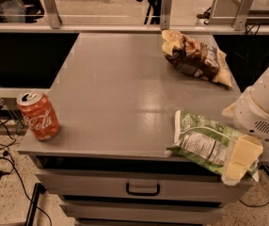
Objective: Move green jalapeno chip bag near coke can
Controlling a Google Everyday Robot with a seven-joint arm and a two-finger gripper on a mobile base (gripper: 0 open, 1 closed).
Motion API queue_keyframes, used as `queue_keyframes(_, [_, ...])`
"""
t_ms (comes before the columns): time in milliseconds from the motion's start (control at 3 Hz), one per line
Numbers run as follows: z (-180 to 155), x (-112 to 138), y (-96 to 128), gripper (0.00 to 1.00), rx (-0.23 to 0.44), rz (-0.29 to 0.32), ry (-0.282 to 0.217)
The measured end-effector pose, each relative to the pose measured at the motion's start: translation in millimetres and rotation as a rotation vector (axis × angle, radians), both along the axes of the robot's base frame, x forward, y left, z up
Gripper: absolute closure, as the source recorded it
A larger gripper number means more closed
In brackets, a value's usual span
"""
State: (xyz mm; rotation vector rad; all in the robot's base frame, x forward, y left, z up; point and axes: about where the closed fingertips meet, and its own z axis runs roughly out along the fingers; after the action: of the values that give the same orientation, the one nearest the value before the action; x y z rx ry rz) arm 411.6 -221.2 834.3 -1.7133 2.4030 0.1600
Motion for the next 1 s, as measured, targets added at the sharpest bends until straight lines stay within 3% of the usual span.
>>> queue_keyframes(333, [-13.4, -2.8, -2.1, 0.00, 0.001, -0.002, 0.015])
queue_keyframes(1000, [-14.8, -2.9, -0.6, 0.48, 0.000, 0.002, 0.016])
